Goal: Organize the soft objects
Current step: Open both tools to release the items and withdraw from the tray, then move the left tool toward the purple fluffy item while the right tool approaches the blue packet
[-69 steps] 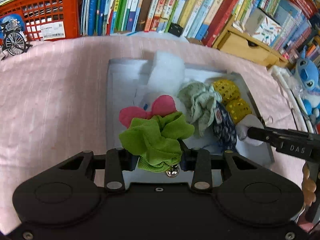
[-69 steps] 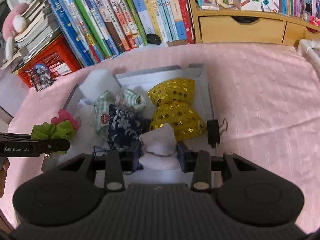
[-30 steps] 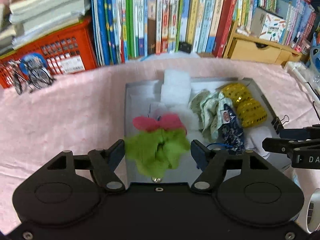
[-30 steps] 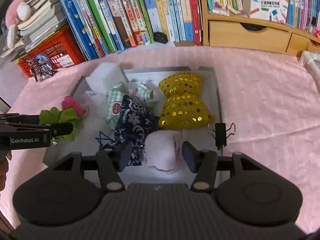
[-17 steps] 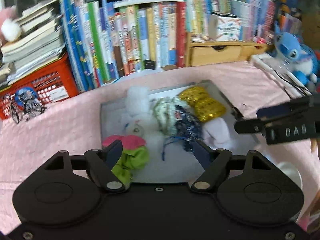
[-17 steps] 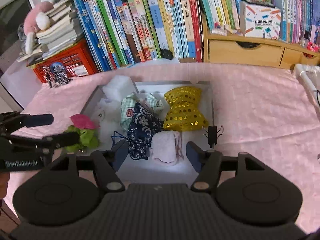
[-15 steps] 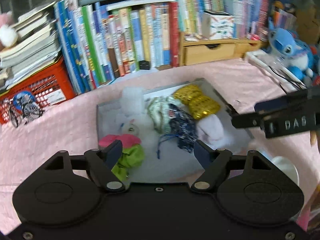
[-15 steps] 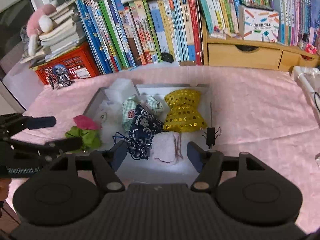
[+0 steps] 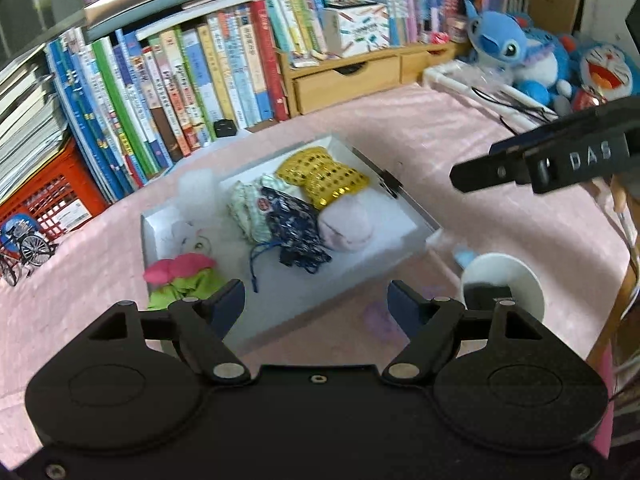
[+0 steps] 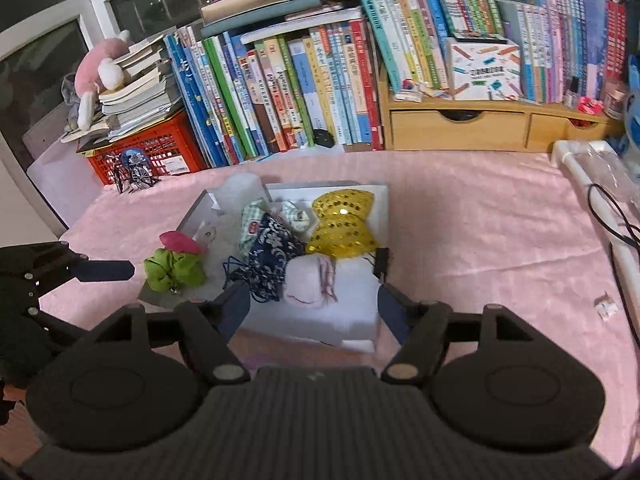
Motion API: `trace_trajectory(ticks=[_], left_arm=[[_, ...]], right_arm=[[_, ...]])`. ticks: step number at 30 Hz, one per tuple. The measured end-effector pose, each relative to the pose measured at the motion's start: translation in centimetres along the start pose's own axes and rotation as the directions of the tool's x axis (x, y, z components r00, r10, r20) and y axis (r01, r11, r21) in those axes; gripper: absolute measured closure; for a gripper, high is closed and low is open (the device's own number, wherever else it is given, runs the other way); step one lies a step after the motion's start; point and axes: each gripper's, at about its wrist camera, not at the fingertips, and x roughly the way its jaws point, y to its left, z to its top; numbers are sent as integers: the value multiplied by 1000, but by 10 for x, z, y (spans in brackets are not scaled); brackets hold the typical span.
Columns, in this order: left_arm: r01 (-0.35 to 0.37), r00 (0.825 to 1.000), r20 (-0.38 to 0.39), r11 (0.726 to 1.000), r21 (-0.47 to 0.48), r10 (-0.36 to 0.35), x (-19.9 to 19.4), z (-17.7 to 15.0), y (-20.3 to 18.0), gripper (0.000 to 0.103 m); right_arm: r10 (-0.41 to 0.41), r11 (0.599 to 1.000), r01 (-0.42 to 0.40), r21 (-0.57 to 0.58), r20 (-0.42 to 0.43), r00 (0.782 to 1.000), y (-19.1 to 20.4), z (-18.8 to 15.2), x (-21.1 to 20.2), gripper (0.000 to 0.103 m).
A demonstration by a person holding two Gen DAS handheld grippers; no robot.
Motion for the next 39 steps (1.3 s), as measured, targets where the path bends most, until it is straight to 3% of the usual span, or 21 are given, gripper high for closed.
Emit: trace_trajectory(ticks=[9, 14, 19, 25, 30, 35, 39], left_arm=[[62, 997, -43, 998, 33, -61, 7, -10, -10, 27], [189, 971, -129, 978, -93, -200, 20, -11, 2, 46], [233, 943, -172, 933, -273, -286, 38, -9, 17, 55], [247, 917, -184, 864, -439, -355, 61, -6, 31, 56], [230, 907, -196, 829, -510, -372, 77, -5, 30, 56], [194, 907, -191, 775, -601, -375, 92, -7, 30, 56], [192, 892, -198, 736, -649, -407, 105, -9, 29, 55]], right_arm=[[-33, 997, 34, 67, -11, 999, -38, -17, -4, 22], [-31, 992, 36, 125, -46, 998, -59, -28, 2, 22], [-14, 982, 28, 187, -77, 997, -76, -38, 12, 28], [29, 968, 6, 252, -132, 991, -90, -51, 29, 39], [60, 955, -6, 298, -172, 983, -97, -62, 43, 43], [80, 946, -15, 323, -191, 978, -101, -70, 52, 44], [112, 937, -36, 347, -199, 974, -105, -75, 55, 44]])
